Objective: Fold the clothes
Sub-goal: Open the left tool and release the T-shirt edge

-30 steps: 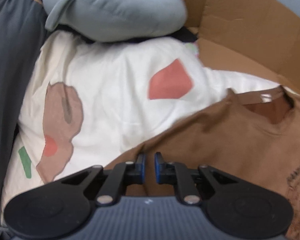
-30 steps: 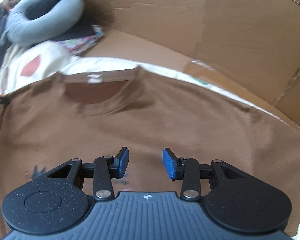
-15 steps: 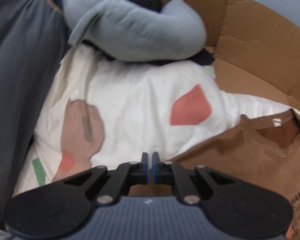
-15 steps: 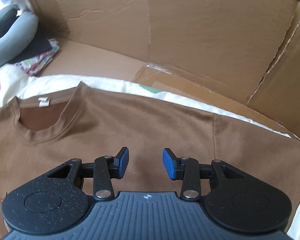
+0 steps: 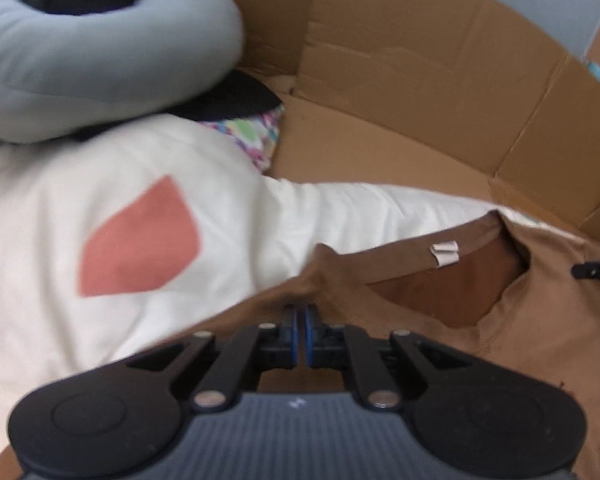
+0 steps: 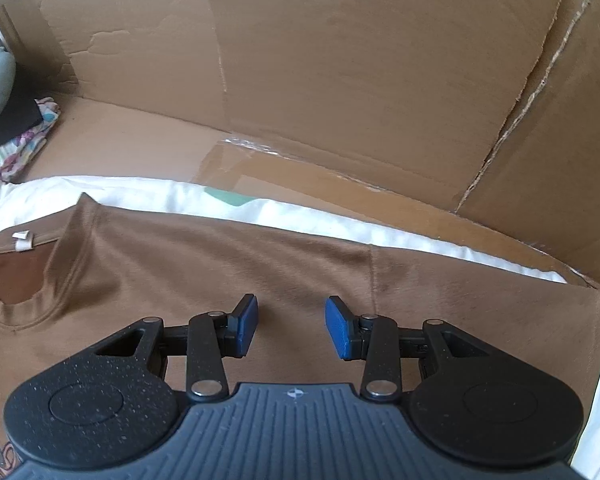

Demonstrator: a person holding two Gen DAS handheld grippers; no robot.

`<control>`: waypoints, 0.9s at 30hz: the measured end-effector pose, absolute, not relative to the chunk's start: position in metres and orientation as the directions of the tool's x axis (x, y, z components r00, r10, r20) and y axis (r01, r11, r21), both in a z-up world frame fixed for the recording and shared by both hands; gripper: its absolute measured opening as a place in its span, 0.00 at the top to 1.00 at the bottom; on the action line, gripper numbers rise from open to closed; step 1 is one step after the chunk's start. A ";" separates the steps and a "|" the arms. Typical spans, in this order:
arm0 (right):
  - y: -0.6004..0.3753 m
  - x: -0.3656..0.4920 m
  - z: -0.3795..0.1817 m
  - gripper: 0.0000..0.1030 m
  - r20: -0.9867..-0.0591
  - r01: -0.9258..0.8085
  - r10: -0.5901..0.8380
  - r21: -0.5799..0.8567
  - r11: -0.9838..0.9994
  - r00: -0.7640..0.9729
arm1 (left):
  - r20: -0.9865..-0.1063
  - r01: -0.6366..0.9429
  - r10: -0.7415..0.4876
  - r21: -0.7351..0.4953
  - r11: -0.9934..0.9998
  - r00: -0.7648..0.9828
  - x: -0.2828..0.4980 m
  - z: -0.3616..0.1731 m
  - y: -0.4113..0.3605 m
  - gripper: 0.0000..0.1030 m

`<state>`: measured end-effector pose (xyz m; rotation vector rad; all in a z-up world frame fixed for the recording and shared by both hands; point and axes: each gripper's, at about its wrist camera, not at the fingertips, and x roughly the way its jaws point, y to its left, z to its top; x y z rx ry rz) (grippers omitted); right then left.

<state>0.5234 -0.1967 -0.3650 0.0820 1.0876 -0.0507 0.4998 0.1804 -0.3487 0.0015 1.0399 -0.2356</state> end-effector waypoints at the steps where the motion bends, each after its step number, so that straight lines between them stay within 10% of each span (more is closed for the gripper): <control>1: -0.199 0.523 -0.366 0.57 -0.886 0.085 0.000 0.044 0.995 0.464 | -0.858 0.184 -0.178 -0.100 0.978 0.482 0.504 -0.352 0.178 0.94; 27: -0.247 0.533 -0.379 0.56 -0.884 0.279 -0.078 0.061 0.958 0.461 | -0.856 0.201 -0.196 -0.111 0.973 0.479 0.484 -0.328 0.188 0.92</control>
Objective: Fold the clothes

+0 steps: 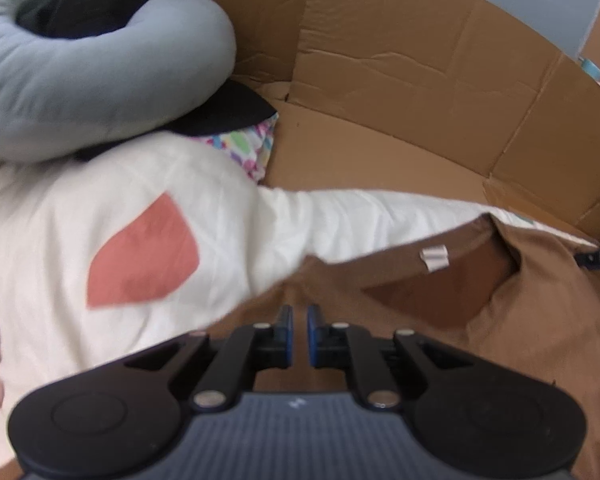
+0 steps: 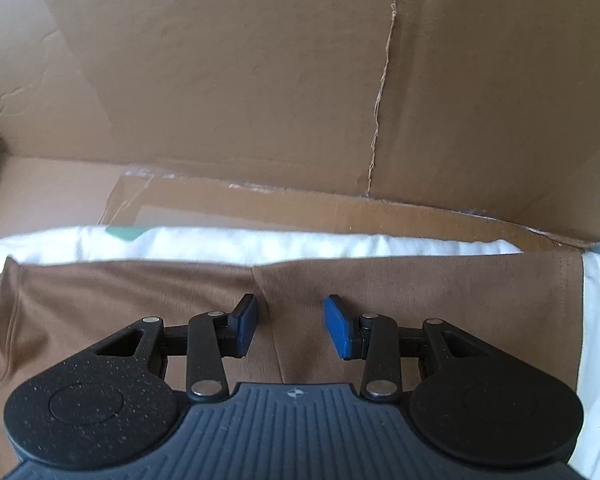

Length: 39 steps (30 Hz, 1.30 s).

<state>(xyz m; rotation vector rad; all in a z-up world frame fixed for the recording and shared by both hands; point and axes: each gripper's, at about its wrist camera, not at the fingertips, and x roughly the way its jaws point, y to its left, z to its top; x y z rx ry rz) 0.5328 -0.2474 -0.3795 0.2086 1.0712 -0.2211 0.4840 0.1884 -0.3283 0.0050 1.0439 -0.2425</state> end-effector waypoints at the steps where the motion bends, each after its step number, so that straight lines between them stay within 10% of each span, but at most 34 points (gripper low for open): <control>1: -0.248 0.535 -0.381 0.56 -0.883 0.286 -0.084 0.059 0.956 0.462 | -0.857 0.196 -0.192 -0.109 0.974 0.478 0.478 -0.328 0.192 0.92; 26: -0.320 0.545 -0.349 0.56 -0.870 0.091 0.105 0.169 0.981 0.482 | -0.847 -0.090 -0.001 -0.057 0.994 0.532 0.376 -0.314 0.293 0.85; 30: -0.320 0.541 -0.348 0.73 -0.877 0.103 0.100 0.167 0.981 0.471 | -0.849 -0.136 0.035 -0.044 0.990 0.527 0.365 -0.306 0.311 0.86; 39: -0.262 0.552 -0.365 0.75 -0.872 0.037 0.124 0.160 0.986 0.474 | -0.842 -0.227 0.108 -0.018 0.974 0.529 0.324 -0.281 0.350 0.88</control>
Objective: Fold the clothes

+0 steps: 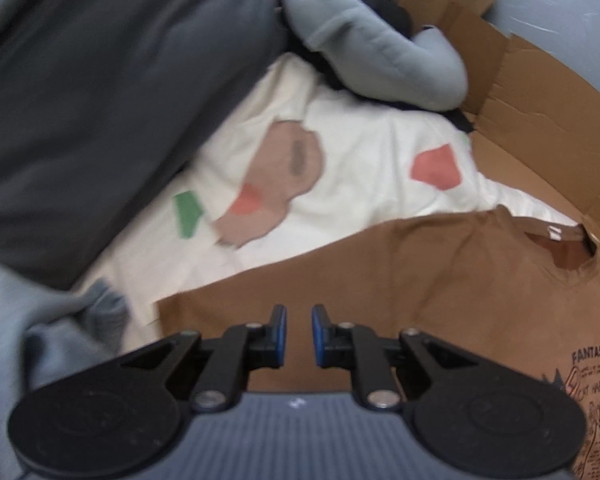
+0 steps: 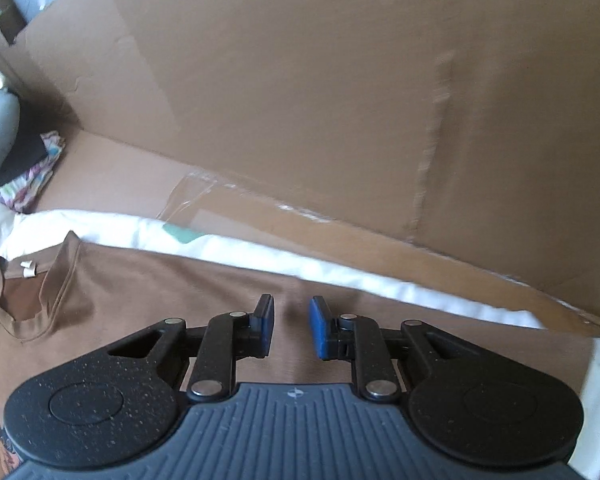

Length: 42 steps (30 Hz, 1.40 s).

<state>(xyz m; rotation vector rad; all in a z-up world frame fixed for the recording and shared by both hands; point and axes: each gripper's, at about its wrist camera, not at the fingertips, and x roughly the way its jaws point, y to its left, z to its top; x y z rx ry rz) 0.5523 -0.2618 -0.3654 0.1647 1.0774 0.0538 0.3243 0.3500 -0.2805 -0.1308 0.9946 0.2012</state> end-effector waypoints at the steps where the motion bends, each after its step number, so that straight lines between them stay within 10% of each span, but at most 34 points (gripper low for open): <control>1: -0.258 0.553 -0.366 0.75 -0.874 0.042 0.114 0.152 0.988 0.473 | -0.842 -0.233 0.109 -0.020 0.972 0.528 0.319 -0.279 0.352 0.89; 42: -0.287 0.483 -0.362 0.68 -0.832 0.010 0.115 0.143 0.990 0.543 | -0.909 -0.197 -0.023 -0.115 0.974 0.417 0.198 -0.338 0.276 0.81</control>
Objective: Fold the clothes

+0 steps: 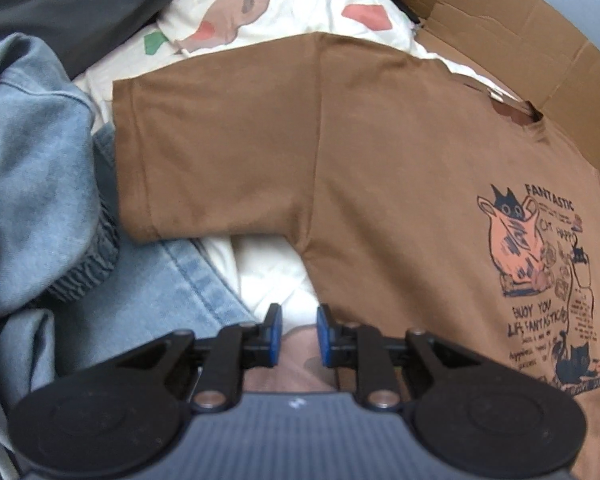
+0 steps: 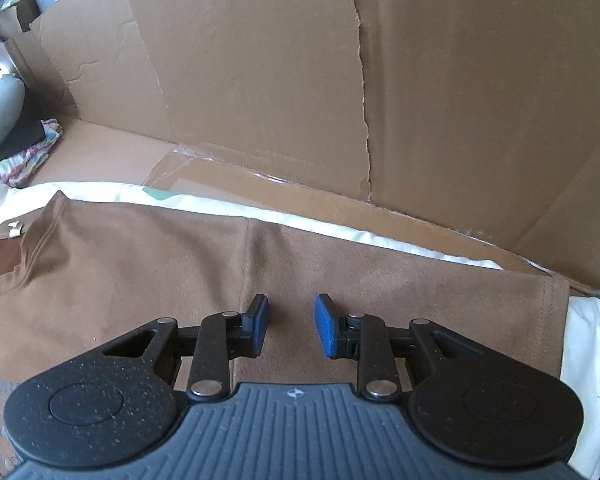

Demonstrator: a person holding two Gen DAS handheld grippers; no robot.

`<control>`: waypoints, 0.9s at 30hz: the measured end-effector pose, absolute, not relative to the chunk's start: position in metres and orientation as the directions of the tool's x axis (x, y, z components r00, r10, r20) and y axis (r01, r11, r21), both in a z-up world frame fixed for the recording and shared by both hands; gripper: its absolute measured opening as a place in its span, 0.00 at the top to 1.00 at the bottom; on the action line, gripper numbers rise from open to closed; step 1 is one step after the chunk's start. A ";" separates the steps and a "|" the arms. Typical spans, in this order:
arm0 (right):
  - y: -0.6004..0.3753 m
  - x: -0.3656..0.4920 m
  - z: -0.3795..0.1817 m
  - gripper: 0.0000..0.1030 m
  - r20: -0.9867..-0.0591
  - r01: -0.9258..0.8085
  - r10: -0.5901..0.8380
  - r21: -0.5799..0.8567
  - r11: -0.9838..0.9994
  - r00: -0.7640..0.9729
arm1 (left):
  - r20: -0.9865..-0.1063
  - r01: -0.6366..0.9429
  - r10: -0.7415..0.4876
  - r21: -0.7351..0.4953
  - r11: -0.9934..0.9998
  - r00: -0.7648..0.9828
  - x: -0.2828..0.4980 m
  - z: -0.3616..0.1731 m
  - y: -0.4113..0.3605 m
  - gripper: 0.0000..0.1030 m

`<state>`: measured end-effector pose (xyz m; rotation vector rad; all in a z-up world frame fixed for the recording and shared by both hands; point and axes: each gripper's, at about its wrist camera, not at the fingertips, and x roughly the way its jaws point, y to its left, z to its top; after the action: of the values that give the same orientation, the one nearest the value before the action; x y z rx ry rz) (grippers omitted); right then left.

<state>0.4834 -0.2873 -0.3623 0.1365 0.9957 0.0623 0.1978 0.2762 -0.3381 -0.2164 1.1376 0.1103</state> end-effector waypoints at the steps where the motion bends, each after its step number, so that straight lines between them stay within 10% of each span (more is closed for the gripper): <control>1: -0.288 0.480 -0.360 0.68 -0.832 0.005 0.120 0.145 0.989 0.541 | -0.910 -0.207 -0.025 -0.121 0.971 0.414 0.195 -0.336 0.276 0.81; 27: -0.352 0.319 -0.150 0.58 -0.787 -0.089 0.255 0.249 0.964 0.562 | -0.910 -0.299 -0.001 -0.137 0.944 0.415 0.069 -0.173 0.279 0.72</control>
<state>0.3191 -0.3518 -0.1501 0.1890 0.9541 0.2045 0.0689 0.2790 -0.1728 -0.2987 1.1315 0.1910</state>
